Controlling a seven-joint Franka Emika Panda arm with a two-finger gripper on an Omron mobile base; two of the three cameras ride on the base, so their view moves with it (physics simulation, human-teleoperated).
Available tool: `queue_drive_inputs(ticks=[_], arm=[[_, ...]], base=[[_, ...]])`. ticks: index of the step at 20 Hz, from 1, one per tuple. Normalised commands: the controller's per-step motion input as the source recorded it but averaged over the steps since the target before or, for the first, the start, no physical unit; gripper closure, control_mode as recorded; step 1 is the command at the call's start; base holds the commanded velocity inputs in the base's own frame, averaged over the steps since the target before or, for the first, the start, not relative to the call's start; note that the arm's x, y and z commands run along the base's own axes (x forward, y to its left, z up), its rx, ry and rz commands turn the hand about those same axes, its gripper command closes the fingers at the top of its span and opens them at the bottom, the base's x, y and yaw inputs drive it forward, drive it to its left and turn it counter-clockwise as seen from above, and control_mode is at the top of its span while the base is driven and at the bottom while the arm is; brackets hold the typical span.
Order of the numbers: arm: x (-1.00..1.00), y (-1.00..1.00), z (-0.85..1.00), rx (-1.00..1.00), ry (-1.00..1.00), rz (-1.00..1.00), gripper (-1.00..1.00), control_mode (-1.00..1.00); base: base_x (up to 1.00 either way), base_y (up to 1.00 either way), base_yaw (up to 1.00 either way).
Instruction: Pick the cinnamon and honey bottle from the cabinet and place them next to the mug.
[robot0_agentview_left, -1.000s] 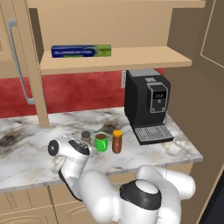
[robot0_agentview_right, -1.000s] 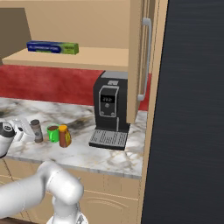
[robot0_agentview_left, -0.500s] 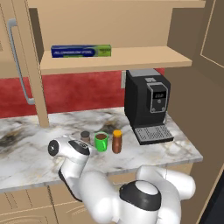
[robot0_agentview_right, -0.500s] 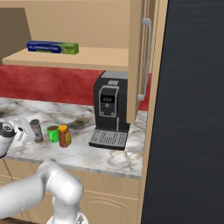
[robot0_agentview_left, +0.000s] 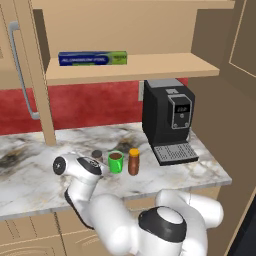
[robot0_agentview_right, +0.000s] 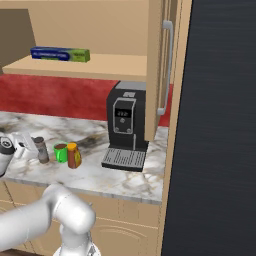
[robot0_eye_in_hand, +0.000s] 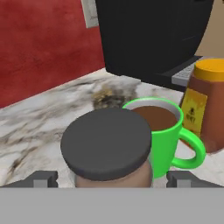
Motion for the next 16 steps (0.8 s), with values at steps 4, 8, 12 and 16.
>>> queue_drive_inputs(ticks=[4,8,12,16], arm=[[0.00,0.04,0.35,0.00,0.00,0.00,-1.00,-1.00],[0.00,0.01,0.24,0.00,0.00,0.00,-1.00,-1.00],[-0.04,0.00,0.22,0.00,0.00,0.00,-1.00,-1.00],[-0.25,0.00,0.38,0.00,0.00,0.00,-1.00,-1.00]], base=[[0.00,0.00,0.00],[0.00,0.00,0.00],[0.00,0.00,0.00],[0.00,0.00,0.00]])
